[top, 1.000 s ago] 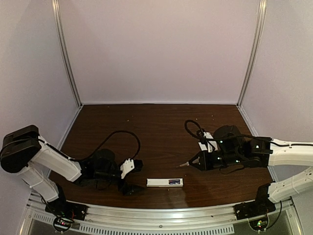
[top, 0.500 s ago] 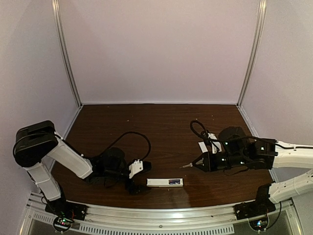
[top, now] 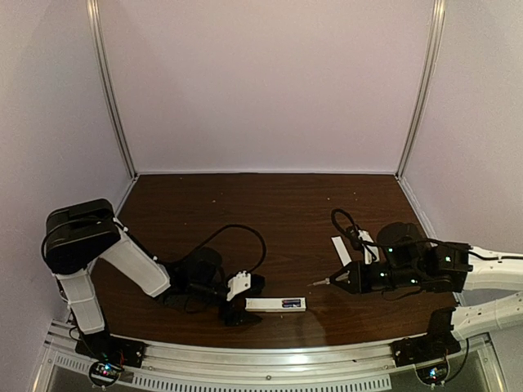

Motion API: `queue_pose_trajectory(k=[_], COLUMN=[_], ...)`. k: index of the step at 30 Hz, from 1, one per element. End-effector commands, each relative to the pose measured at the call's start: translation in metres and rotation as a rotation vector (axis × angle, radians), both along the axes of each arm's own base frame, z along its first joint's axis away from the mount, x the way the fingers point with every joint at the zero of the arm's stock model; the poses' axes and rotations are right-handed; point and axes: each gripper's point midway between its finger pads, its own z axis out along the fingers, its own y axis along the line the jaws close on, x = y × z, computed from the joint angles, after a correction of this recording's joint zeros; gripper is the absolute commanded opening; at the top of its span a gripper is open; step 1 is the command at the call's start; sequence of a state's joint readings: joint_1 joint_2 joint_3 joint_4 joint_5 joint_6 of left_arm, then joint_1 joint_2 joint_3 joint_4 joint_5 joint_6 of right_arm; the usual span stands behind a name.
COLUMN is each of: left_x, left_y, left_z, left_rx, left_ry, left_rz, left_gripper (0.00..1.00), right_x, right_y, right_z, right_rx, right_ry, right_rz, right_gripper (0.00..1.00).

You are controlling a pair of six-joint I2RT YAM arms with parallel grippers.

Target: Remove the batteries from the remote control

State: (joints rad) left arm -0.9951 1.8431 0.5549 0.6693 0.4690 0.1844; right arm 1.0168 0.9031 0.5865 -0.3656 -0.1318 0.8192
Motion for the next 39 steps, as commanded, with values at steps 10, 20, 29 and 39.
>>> queue_pose_trajectory(k=[10, 20, 29, 39], left_x=[-0.004, 0.004, 0.007, 0.023], left_y=[-0.024, -0.026, -0.027, -0.025], left_z=[0.002, -0.002, 0.006, 0.038], left_rx=[-0.065, -0.053, -0.045, -0.038], left_ry=[0.005, -0.013, -0.046, -0.146], left_rz=[-0.058, -0.027, -0.011, 0.042], left_gripper=[0.70, 0.47, 0.13, 0.00], right_x=[-0.002, -0.003, -0.001, 0.006], right_y=[-0.004, -0.006, -0.007, -0.007], right_z=[0.004, 0.007, 0.011, 0.013], right_rx=[0.090, 0.097, 0.089, 0.073], right_ry=[-0.020, -0.023, -0.034, -0.070], right_rz=[-0.030, -0.035, -0.037, -0.053], right_gripper=[0.00, 0.00, 0.00, 0.00])
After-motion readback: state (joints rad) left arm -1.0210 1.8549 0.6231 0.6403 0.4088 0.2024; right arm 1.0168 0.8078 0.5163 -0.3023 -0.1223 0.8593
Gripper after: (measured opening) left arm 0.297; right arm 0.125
